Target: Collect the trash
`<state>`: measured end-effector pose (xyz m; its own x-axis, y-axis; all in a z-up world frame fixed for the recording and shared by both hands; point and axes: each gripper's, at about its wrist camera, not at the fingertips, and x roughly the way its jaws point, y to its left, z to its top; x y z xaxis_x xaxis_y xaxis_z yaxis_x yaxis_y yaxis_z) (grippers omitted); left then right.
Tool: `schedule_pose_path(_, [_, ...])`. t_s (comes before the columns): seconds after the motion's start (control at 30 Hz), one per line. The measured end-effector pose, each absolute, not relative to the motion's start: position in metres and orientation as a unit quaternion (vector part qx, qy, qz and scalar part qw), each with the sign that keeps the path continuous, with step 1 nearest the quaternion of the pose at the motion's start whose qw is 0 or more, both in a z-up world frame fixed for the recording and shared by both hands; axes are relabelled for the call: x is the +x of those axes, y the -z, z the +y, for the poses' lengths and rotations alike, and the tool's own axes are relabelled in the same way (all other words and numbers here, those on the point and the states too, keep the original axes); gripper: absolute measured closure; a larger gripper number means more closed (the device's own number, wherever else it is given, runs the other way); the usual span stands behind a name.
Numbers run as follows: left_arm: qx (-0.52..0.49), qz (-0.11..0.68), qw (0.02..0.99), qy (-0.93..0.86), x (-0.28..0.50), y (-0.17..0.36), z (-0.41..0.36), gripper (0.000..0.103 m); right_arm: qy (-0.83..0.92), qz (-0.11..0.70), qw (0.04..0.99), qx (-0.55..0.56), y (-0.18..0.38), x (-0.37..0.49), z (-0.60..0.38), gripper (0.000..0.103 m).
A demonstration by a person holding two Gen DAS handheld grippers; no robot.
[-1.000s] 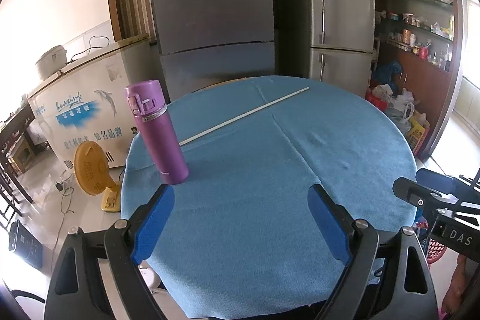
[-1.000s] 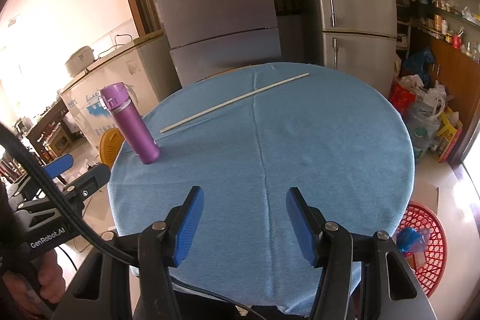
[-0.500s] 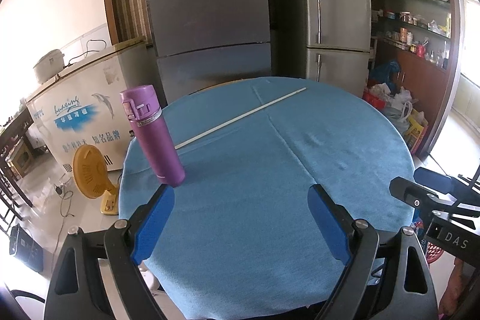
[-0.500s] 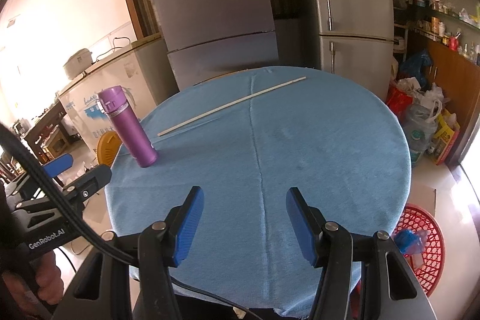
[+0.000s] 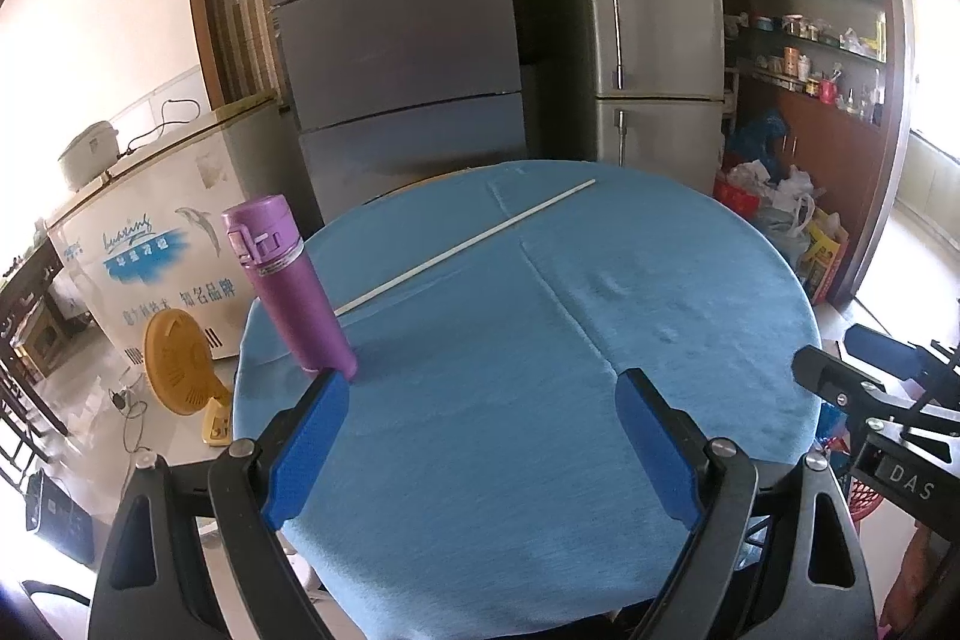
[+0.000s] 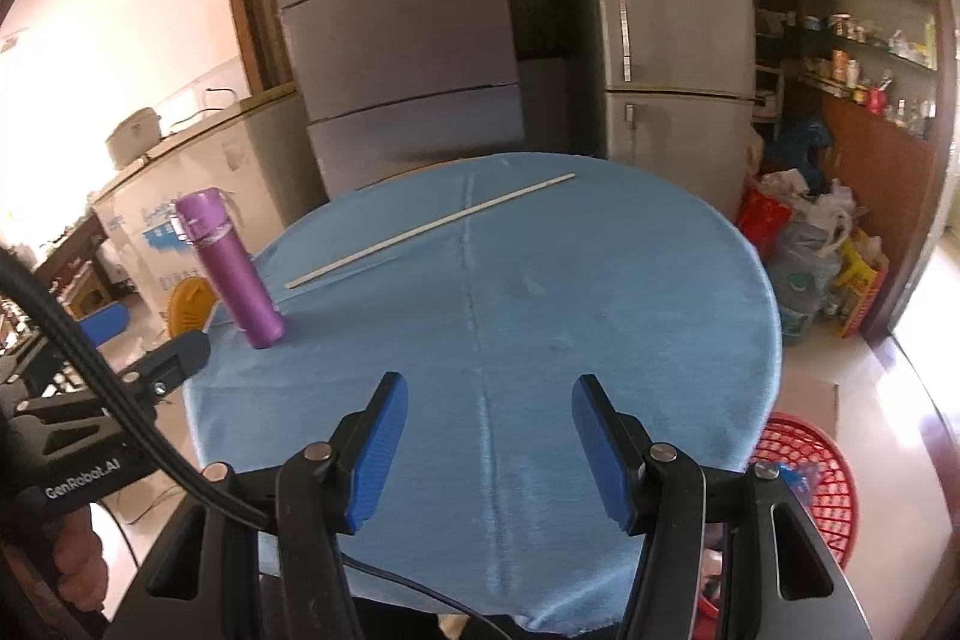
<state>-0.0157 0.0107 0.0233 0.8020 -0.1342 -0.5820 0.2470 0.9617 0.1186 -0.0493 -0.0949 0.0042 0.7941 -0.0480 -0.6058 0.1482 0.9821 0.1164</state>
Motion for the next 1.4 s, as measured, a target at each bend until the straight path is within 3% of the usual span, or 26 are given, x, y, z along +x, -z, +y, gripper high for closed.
schedule_pose_path(1.4, [0.113, 0.321, 0.929, 0.143, 0.041, -0.019, -0.069, 0.012, 0.164, 0.319, 0.927, 0.115, 0.009, -0.051, -0.168, 0.042])
